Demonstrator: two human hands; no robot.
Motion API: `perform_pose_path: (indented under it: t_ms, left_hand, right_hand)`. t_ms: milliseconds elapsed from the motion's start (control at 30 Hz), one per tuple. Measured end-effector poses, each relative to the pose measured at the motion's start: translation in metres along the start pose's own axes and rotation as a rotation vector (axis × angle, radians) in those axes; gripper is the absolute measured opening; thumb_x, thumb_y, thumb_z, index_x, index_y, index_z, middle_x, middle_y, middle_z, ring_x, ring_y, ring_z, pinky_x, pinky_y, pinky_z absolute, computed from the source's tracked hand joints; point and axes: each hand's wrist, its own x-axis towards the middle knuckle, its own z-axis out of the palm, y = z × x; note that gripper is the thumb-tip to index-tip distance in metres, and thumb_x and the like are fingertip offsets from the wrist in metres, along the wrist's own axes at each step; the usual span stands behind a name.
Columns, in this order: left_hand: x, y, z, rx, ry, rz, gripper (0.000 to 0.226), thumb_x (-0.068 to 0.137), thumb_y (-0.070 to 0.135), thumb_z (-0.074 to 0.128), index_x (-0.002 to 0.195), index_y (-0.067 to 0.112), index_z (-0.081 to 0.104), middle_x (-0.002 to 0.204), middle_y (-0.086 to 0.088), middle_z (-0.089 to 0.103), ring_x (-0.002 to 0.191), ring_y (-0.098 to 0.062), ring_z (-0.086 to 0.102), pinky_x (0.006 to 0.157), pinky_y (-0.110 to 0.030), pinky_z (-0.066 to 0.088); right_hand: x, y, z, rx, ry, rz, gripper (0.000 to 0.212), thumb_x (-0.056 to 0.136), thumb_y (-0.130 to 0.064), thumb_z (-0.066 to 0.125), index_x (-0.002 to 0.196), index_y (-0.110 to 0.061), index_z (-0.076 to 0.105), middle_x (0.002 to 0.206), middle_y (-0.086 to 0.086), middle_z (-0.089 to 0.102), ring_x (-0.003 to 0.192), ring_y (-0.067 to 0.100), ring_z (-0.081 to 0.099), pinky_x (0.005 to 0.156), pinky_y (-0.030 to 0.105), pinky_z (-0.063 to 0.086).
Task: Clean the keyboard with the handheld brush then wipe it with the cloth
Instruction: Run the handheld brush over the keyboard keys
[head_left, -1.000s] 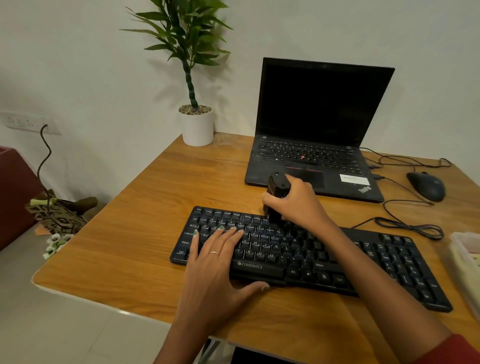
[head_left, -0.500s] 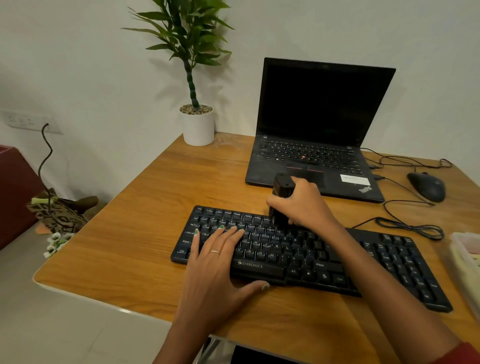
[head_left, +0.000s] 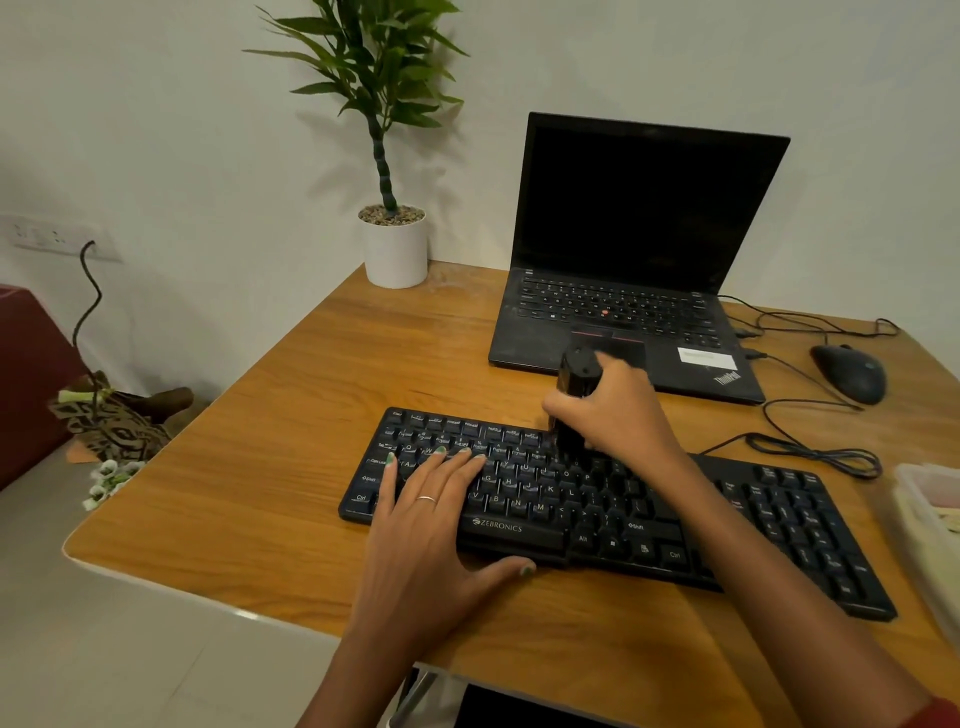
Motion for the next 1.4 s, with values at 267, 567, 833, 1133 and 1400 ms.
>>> perform_pose_path:
  t_ms: [267,567,833,1133,1400]
  left_hand:
    - [0.000,-0.001,0.001,0.023,-0.009,0.001,0.099,0.069,0.092,0.038,0.142,0.023,0.043,0.143,0.007,0.047,0.135,-0.013,0.040,0.116,-0.049,0.013]
    - [0.001,-0.001,0.000,0.007,-0.003,-0.006,0.100,0.070,0.092,0.034,0.142,0.023,0.043,0.144,0.008,0.047,0.135,-0.012,0.038,0.116,-0.049,0.012]
    - [0.000,0.000,-0.001,0.005,0.000,-0.005,0.100,0.070,0.092,0.033,0.141,0.023,0.044,0.143,0.007,0.047,0.135,-0.013,0.039,0.116,-0.048,0.012]
    - [0.000,-0.001,0.000,0.012,0.007,-0.001,0.099,0.071,0.091,0.033,0.140,0.022,0.044,0.142,0.006,0.049,0.133,-0.018,0.042,0.113,-0.049,0.017]
    - [0.001,-0.001,-0.001,0.027,0.008,0.005,0.097,0.072,0.091,0.032,0.139,0.022,0.046,0.141,0.006,0.050,0.131,-0.016,0.044,0.112,-0.050,0.017]
  right_hand:
    - [-0.003,-0.001,-0.004,0.080,-0.037,0.062,0.021,0.074,-0.022,0.066,0.071,-0.011,0.048,0.069,0.012,0.064,0.055,0.025,0.064,0.046,0.034,0.053]
    - [-0.005,-0.004,0.003,0.089,-0.062,0.047,0.022,0.076,-0.023,0.065,0.070,-0.011,0.047,0.063,0.006,0.056,0.054,0.025,0.060,0.046,0.032,0.051]
    - [-0.003,-0.005,-0.001,0.087,-0.118,0.092,0.020,0.076,-0.023,0.066,0.075,-0.008,0.052,0.064,0.006,0.061,0.049,0.021,0.061,0.043,0.029,0.052]
    - [-0.005,-0.004,-0.002,0.085,-0.159,0.091,0.021,0.076,-0.023,0.066,0.075,-0.007,0.052,0.065,0.006,0.059,0.045,0.014,0.056,0.043,0.027,0.048]
    - [-0.009,-0.005,-0.002,0.102,-0.150,0.090,0.021,0.076,-0.022,0.066,0.073,-0.009,0.050,0.061,0.003,0.056,0.042,0.009,0.055,0.039,0.021,0.042]
